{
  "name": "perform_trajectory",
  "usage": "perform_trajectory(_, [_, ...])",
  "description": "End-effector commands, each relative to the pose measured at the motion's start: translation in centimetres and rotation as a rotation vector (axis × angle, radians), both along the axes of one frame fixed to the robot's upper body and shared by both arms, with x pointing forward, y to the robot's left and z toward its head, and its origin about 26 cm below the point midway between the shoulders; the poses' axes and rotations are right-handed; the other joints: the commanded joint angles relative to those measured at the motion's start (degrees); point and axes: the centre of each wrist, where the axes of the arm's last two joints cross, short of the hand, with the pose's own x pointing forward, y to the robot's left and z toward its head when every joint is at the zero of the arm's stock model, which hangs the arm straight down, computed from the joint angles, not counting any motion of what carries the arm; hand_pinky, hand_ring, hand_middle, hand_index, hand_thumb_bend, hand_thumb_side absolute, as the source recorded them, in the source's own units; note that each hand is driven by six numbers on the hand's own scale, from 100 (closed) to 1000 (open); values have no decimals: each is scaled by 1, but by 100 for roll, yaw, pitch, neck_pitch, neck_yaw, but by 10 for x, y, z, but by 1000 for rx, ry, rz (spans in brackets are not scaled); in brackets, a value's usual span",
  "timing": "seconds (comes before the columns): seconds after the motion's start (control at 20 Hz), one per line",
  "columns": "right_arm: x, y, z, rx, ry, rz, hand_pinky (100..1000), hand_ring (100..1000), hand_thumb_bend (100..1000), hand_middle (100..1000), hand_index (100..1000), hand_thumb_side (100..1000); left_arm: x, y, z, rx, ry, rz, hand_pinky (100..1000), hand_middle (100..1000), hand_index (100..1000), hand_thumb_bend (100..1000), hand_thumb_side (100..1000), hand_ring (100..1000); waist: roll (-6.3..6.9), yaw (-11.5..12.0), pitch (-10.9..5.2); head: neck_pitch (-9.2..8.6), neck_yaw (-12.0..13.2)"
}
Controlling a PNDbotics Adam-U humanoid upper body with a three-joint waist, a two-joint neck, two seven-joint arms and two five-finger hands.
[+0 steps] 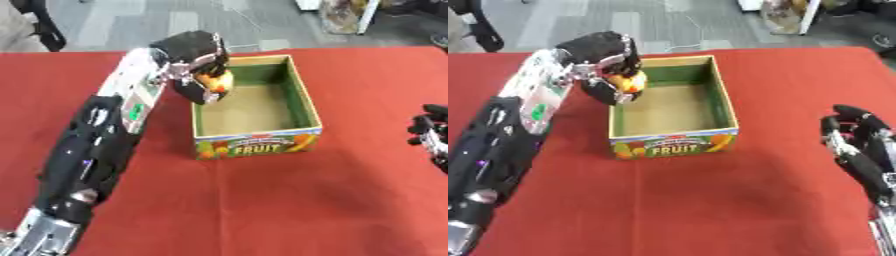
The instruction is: Pick up objects on the table and place them in the box.
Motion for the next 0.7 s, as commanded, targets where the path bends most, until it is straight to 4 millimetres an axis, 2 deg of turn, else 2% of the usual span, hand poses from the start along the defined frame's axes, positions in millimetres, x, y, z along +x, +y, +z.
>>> perform_trajectory(0.05, [2, 0, 9, -9, -24, 13, 557, 635, 268, 624, 787, 405, 3, -17, -1, -28, -30, -1, 143, 211, 378, 258, 100, 191, -8, -50, -64, -72, 45])
perform_trajectory(0.25, [2, 1, 9, -10, -24, 17, 557, 635, 267, 624, 787, 405, 7, -26, -16, -41, -46, 2, 149, 219, 386, 276, 100, 199, -7, -106, -37, -75, 51])
perform_trajectory(0.45, [3, 1, 9, -9, -26, 18, 557, 634, 265, 623, 786, 405, 10, -30, -36, -37, -51, 7, 195, 251, 419, 310, 100, 234, -12, -137, -20, -70, 47])
perform_trajectory(0.5, [3, 1, 9, -10, -25, 18, 557, 634, 265, 622, 784, 405, 11, -31, -41, -37, -49, 9, 233, 279, 446, 342, 100, 265, -13, -139, -17, -68, 48])
perform_trajectory(0.55, [3, 1, 8, -10, -24, 18, 557, 634, 264, 622, 784, 406, 12, -31, -46, -37, -42, 13, 285, 319, 473, 419, 100, 307, -15, -141, -15, -67, 49])
perform_trajectory(0.65, [2, 1, 8, -10, -22, 18, 557, 633, 264, 621, 785, 406, 13, -30, -53, -43, -27, 22, 385, 426, 583, 566, 100, 415, -19, -142, -13, -66, 46])
perform_trajectory(0.7, [2, 1, 8, -10, -22, 18, 557, 633, 264, 621, 785, 406, 13, -30, -55, -45, -22, 25, 385, 426, 583, 566, 100, 415, -20, -142, -13, -65, 44])
